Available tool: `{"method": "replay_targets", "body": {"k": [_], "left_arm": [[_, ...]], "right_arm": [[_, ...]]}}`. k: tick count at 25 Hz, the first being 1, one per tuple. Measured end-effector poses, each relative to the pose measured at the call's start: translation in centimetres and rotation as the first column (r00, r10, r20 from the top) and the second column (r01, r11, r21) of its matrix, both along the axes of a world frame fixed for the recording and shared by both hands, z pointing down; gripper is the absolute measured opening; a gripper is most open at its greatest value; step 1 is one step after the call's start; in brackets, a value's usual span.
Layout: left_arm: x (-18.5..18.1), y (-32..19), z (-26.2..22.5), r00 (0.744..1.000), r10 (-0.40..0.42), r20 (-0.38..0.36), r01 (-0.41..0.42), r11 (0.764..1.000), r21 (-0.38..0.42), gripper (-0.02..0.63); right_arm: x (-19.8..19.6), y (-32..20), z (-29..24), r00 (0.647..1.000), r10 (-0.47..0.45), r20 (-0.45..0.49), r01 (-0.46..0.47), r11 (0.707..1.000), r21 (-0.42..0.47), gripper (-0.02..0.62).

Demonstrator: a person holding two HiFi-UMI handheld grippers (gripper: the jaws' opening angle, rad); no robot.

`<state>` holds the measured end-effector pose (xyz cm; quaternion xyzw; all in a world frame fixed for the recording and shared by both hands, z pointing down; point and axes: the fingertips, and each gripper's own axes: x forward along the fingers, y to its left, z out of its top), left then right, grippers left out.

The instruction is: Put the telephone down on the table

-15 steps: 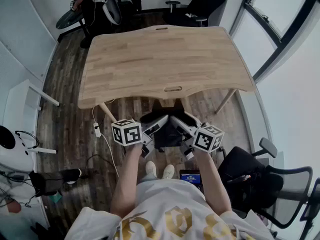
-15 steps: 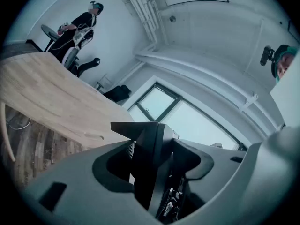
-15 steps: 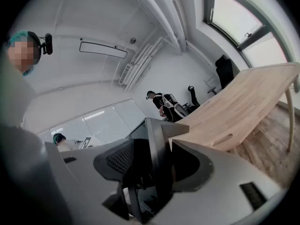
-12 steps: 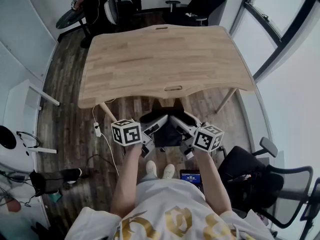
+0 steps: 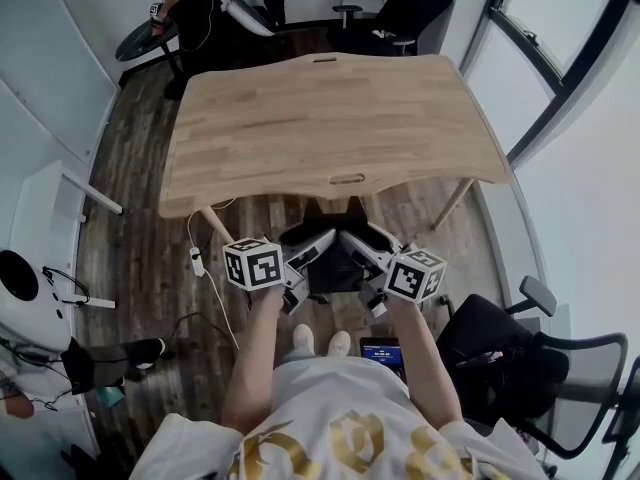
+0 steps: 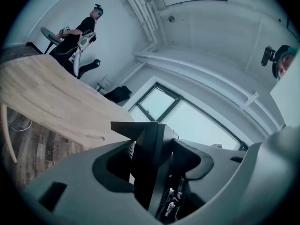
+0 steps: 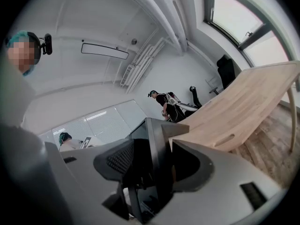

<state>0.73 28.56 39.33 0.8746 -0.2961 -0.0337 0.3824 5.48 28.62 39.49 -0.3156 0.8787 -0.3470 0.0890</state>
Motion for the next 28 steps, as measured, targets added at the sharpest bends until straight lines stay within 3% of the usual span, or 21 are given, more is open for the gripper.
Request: {"method": "replay_targets", "body": {"k": [15, 28], "left_arm": [[1.1, -0.4, -0.1, 1.000, -0.025, 0.014, 0.025, 1.000, 0.006, 0.241], [2.0, -8.9, 2.2, 1.000, 0.004, 0.017, -0.003, 1.000, -0.017, 0.241]], "right_arm": [[1.1, -0.6, 0.0, 0.999, -0.031, 0.010, 0.031, 1.000, -0.003, 0.230], [1.9, -8.9, 2.4, 1.000, -0.015, 0.010, 0.015, 0.999, -0.041, 0.230]]}}
